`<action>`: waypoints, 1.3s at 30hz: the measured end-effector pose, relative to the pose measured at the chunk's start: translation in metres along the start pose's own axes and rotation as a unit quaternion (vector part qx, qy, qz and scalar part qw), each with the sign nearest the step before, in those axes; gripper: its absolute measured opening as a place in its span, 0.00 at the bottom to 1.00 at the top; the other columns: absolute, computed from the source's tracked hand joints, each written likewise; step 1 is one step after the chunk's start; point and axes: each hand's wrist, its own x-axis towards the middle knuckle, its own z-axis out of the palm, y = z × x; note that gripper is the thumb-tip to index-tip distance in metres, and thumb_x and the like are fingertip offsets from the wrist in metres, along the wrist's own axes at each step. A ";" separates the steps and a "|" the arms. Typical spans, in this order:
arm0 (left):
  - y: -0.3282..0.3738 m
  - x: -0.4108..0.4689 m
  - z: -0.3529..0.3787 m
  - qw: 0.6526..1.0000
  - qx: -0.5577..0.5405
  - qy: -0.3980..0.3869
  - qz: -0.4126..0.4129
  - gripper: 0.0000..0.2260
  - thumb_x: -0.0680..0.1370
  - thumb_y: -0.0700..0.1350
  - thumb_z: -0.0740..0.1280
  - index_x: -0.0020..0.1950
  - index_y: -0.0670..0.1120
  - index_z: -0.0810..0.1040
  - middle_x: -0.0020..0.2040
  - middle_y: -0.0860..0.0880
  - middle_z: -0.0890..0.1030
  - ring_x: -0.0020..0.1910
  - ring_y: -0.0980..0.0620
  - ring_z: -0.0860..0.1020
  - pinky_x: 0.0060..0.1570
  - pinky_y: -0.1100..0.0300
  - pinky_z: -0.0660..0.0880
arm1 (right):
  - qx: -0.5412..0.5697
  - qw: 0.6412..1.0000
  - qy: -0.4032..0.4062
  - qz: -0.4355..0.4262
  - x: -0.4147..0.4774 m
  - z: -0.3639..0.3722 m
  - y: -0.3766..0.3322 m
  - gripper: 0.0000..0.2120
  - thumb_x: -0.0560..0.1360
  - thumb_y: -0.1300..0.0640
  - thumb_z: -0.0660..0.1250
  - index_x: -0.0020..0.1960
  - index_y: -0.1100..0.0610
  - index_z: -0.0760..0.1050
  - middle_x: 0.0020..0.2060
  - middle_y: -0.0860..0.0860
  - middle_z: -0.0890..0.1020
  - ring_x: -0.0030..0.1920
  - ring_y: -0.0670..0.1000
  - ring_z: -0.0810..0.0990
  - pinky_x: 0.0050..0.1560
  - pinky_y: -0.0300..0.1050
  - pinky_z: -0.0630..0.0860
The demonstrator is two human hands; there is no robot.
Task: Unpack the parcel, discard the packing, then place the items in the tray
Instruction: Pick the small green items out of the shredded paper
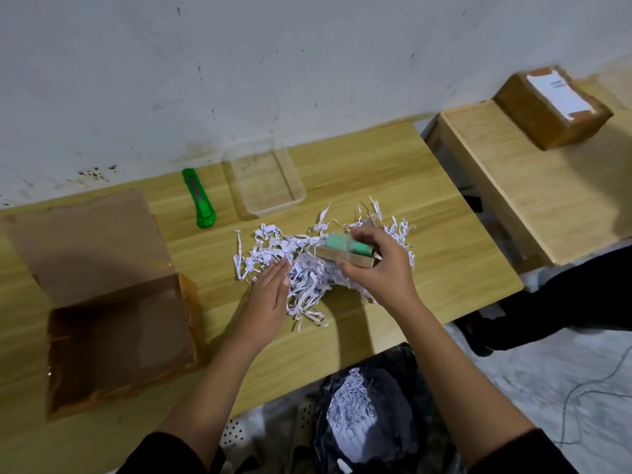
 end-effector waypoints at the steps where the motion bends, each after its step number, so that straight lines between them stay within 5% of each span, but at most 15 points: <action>1: 0.001 0.000 0.000 1.000 0.006 -0.001 0.001 0.21 0.81 0.53 0.50 0.73 0.52 0.61 0.74 0.56 0.61 0.71 0.65 0.51 0.74 0.53 0.54 | -0.019 1.000 -0.008 0.006 0.000 0.002 0.004 0.23 0.64 0.64 0.76 0.57 0.55 0.75 0.53 0.51 0.79 0.54 0.49 0.78 0.57 0.47 0.78; 9: 0.013 -0.005 -0.003 0.996 0.087 0.018 0.018 0.22 0.81 0.53 0.47 0.74 0.50 0.57 0.76 0.54 0.57 0.73 0.62 0.49 0.75 0.52 0.53 | -0.161 0.985 -0.068 0.007 -0.011 -0.011 0.032 0.27 0.64 0.58 0.77 0.62 0.58 0.73 0.54 0.55 0.79 0.54 0.52 0.78 0.59 0.52 0.77; 14: 0.056 -0.007 0.006 0.983 0.158 -0.022 0.094 0.25 0.81 0.55 0.49 0.76 0.49 0.46 0.74 0.57 0.43 0.73 0.60 0.40 0.72 0.62 0.38 | -0.172 0.983 -0.057 -0.026 -0.008 -0.012 0.023 0.25 0.65 0.59 0.77 0.60 0.61 0.75 0.53 0.56 0.80 0.51 0.49 0.77 0.56 0.43 0.76; 17: 0.064 0.003 0.023 0.984 0.147 -0.046 0.091 0.27 0.80 0.56 0.51 0.76 0.49 0.46 0.77 0.53 0.46 0.76 0.57 0.43 0.75 0.53 0.47 | -0.157 0.987 -0.024 -0.036 -0.010 -0.012 0.020 0.24 0.64 0.60 0.76 0.59 0.60 0.76 0.52 0.56 0.81 0.50 0.47 0.77 0.54 0.38 0.76; 21: 0.052 0.010 0.030 0.983 0.176 -0.050 0.033 0.27 0.81 0.55 0.50 0.76 0.48 0.46 0.78 0.51 0.47 0.76 0.55 0.44 0.75 0.56 0.47 | -0.121 0.993 0.001 -0.002 -0.013 -0.028 0.014 0.22 0.65 0.61 0.76 0.58 0.59 0.77 0.50 0.53 0.81 0.49 0.46 0.78 0.44 0.21 0.72; 27: 0.048 0.011 0.030 0.980 0.186 -0.042 0.058 0.25 0.81 0.52 0.50 0.76 0.46 0.49 0.78 0.50 0.50 0.76 0.55 0.46 0.75 0.59 0.44 | -0.032 0.993 0.111 0.014 -0.006 -0.051 -0.001 0.20 0.65 0.59 0.77 0.55 0.55 0.79 0.51 0.51 0.82 0.51 0.48 0.80 0.52 0.40 0.78; 30: 0.052 0.010 0.026 0.985 0.160 -0.037 0.056 0.27 0.79 0.57 0.48 0.76 0.47 0.51 0.77 0.51 0.51 0.76 0.55 0.49 0.75 0.57 0.48 | -0.001 0.989 0.142 0.028 0.013 -0.046 -0.007 0.20 0.64 0.58 0.77 0.55 0.56 0.79 0.50 0.50 0.82 0.51 0.46 0.80 0.52 0.40 0.78; 36: 0.050 0.010 0.008 0.980 0.182 0.062 0.047 0.29 0.76 0.60 0.45 0.74 0.49 0.59 0.76 0.52 0.56 0.74 0.57 0.52 0.70 0.58 0.51 | -0.007 0.991 0.117 0.064 0.083 -0.001 0.005 0.20 0.64 0.60 0.77 0.55 0.59 0.78 0.51 0.55 0.82 0.50 0.51 0.80 0.54 0.50 0.80; 39: 0.039 0.013 0.000 0.977 0.180 0.114 -0.005 0.29 0.76 0.60 0.47 0.73 0.47 0.62 0.76 0.50 0.58 0.75 0.52 0.55 0.71 0.56 0.53 | -0.019 0.993 0.099 0.061 0.113 0.022 0.012 0.20 0.67 0.60 0.75 0.58 0.59 0.76 0.55 0.56 0.80 0.52 0.52 0.79 0.55 0.47 0.79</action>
